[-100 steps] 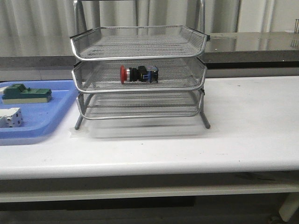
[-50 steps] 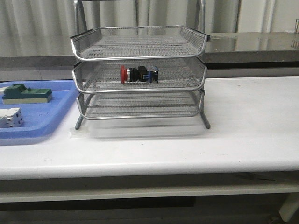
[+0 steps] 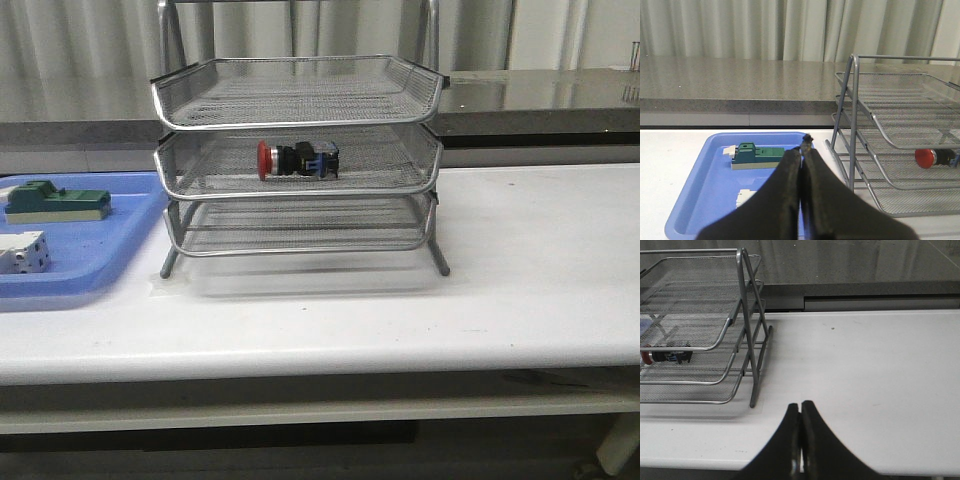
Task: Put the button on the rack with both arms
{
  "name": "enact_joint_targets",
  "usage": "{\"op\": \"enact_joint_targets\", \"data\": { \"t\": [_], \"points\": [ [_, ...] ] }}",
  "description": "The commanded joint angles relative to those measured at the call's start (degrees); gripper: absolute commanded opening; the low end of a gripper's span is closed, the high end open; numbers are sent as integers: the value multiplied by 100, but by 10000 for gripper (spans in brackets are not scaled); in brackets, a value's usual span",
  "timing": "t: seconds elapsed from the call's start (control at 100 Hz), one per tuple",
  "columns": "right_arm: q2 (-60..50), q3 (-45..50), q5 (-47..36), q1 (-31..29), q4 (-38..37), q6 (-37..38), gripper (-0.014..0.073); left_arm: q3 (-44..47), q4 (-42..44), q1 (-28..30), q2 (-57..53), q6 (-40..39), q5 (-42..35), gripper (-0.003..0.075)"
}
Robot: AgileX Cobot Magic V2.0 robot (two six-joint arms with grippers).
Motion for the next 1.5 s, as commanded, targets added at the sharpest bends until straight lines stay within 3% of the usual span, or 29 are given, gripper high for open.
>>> {"op": "enact_joint_targets", "data": {
  "t": [0.0,0.16,0.52,0.95,1.49],
  "points": [
    [7,-109,-372,-42,-100,-4,-66,-165,-26,24,33,-59,-438,-20],
    [-228,324,-758,-42,-100,-4,-66,-165,-26,24,33,-59,-438,-20],
    [-1405,2152,-2454,-42,-75,-4,-66,-165,-26,24,33,-59,-438,-20],
    [-2918,3436,-2689,-42,-17,-4,-66,-165,-26,24,33,-59,-438,-20],
    [-2918,3684,-3212,-42,-15,-4,-66,-165,-26,24,33,-59,-438,-20]
  ]
}}
